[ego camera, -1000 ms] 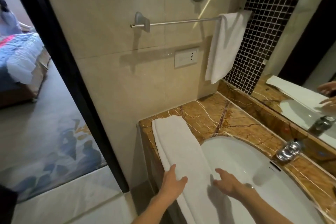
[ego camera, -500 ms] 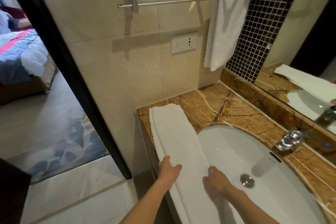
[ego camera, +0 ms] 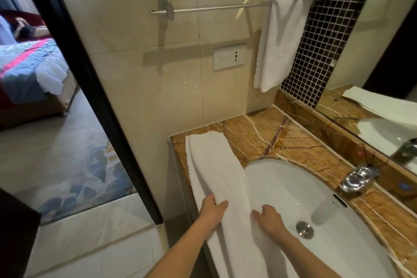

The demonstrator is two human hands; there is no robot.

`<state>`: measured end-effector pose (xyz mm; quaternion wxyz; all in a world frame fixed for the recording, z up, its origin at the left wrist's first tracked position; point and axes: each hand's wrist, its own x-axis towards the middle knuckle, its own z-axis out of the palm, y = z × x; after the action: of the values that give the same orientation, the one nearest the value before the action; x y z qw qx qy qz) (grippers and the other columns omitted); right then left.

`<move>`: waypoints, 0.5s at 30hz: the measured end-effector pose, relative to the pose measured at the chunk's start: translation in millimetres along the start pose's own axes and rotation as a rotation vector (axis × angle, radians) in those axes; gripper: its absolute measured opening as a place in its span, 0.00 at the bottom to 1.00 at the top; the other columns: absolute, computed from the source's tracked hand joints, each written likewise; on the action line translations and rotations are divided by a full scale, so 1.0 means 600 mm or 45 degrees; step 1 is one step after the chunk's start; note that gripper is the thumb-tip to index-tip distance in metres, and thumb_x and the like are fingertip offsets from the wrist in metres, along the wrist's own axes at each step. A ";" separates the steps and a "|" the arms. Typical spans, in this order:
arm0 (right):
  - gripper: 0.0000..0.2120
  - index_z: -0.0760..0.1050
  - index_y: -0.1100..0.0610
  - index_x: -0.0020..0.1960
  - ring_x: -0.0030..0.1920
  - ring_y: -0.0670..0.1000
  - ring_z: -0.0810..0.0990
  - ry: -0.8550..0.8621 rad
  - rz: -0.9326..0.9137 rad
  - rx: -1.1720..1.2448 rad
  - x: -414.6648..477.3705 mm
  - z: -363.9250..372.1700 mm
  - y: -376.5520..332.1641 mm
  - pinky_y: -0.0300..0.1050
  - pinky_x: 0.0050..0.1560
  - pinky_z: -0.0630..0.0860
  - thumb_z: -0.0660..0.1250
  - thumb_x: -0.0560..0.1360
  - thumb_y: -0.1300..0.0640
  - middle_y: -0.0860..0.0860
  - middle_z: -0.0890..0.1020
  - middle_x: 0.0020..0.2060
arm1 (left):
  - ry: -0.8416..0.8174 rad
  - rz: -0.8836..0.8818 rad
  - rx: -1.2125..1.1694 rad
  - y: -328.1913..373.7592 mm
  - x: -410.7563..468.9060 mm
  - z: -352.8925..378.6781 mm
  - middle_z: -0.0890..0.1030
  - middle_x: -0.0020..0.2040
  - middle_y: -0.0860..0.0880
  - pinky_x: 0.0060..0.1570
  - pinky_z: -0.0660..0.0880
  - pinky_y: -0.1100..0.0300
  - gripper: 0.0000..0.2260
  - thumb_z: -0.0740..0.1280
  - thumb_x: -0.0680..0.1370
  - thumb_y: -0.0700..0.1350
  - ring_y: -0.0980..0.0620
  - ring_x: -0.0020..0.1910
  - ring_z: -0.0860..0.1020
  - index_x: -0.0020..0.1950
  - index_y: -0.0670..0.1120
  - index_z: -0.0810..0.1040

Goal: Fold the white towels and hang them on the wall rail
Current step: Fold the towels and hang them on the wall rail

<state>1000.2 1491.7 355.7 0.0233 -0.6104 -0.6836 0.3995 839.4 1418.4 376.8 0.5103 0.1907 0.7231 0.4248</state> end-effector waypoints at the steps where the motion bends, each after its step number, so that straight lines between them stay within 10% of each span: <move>1: 0.10 0.71 0.58 0.47 0.44 0.52 0.76 0.007 0.003 0.053 -0.002 -0.009 -0.008 0.42 0.40 0.68 0.61 0.78 0.51 0.50 0.76 0.42 | -0.023 0.019 0.001 0.013 -0.005 -0.002 0.79 0.55 0.49 0.58 0.76 0.53 0.09 0.64 0.78 0.42 0.48 0.54 0.78 0.58 0.47 0.72; 11: 0.07 0.76 0.64 0.39 0.31 0.54 0.77 -0.082 -0.078 0.628 -0.010 -0.141 -0.187 0.43 0.33 0.72 0.65 0.73 0.61 0.59 0.79 0.33 | 0.067 0.270 -0.034 0.206 -0.039 -0.057 0.82 0.53 0.48 0.51 0.79 0.44 0.17 0.60 0.72 0.40 0.46 0.51 0.81 0.59 0.51 0.76; 15: 0.09 0.72 0.60 0.43 0.39 0.55 0.73 -0.082 -0.088 0.712 -0.019 -0.188 -0.257 0.48 0.41 0.69 0.60 0.75 0.53 0.57 0.73 0.36 | 0.081 0.374 -0.058 0.293 -0.087 -0.087 0.83 0.49 0.48 0.38 0.78 0.56 0.19 0.57 0.70 0.36 0.46 0.48 0.82 0.53 0.52 0.79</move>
<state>936.1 1550.6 526.2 0.1827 -0.5436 -0.5676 0.5907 786.1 1459.2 555.5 0.4237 0.2692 0.6935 0.5168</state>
